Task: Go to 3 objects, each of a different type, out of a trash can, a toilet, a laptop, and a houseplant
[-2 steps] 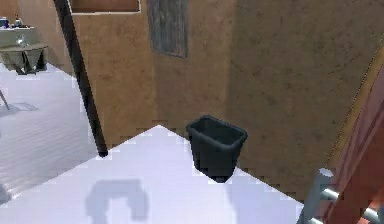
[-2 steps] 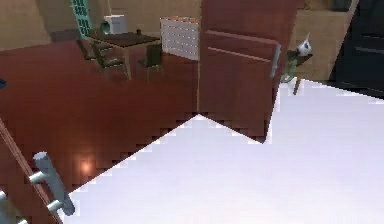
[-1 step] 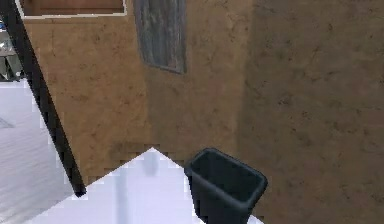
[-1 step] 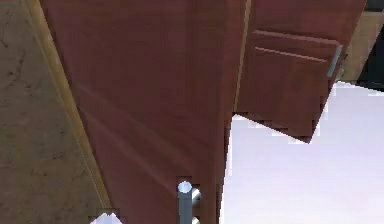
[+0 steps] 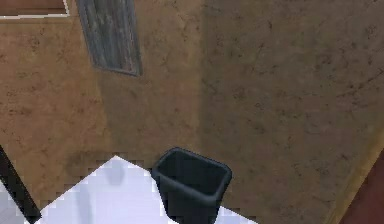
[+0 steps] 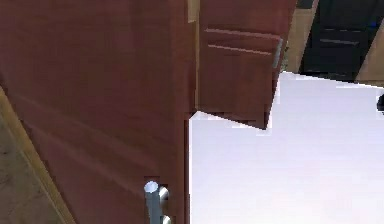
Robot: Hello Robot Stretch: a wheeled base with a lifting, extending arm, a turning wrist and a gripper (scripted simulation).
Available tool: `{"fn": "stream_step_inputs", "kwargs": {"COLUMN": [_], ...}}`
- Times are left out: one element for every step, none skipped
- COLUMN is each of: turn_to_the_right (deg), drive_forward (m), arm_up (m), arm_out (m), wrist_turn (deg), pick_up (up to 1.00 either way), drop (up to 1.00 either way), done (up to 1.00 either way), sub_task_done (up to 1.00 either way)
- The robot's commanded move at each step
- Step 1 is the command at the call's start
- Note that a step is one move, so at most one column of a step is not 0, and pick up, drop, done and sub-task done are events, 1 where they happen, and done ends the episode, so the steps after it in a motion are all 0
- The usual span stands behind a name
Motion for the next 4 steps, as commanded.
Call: {"fn": "stream_step_inputs", "kwargs": {"turn_to_the_right": [0.0,45.0,45.0,45.0], "drive_forward": [0.0,0.0,0.0,0.0], "arm_up": [0.0,0.0,0.0,0.0], "arm_out": [0.0,0.0,0.0,0.0], "wrist_turn": [0.0,0.0,0.0,0.0], "pick_up": [0.0,0.0,0.0,0.0], "drop": [0.0,0.0,0.0,0.0], "done": [0.0,0.0,0.0,0.0], "sub_task_done": [1.0,0.0,0.0,0.0]}}
